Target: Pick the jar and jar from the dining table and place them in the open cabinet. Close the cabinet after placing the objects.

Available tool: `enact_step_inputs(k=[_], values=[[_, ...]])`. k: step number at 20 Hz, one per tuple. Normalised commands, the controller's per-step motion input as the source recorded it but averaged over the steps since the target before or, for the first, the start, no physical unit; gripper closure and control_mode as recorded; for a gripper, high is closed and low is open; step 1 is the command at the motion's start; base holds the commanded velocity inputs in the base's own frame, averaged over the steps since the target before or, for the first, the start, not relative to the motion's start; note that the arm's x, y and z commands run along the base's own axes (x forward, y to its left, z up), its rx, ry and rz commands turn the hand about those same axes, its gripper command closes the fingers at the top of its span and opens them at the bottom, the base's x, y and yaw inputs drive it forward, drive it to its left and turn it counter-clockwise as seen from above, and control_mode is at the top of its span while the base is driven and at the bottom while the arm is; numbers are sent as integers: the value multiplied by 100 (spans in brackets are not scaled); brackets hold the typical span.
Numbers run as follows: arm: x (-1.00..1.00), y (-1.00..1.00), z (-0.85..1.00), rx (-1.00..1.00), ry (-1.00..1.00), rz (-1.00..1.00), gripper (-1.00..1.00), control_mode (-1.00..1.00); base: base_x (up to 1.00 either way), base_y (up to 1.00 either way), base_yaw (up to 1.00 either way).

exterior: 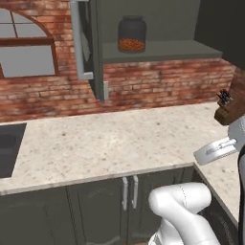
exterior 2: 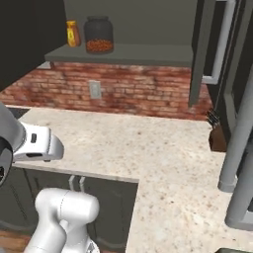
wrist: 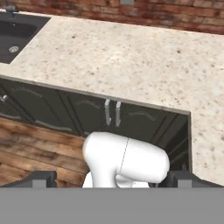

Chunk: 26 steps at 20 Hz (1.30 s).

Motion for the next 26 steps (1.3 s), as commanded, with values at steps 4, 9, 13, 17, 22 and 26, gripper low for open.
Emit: enact_step_inputs(k=[4,9,13,17,22,26], values=[[0,0,0,0,0,0,-100,100,-27,62,31],[0,0,0,0,0,0,-100,100,-2,95,57],[0,0,0,0,0,0,-100,100,-8,100,57],[0,0,0,0,0,0,-100,100,-6,100,46],[0,0,0,0,0,0,-100,100,0,100,38],[0,0,0,0,0,0,-100,100,0,100,38]])
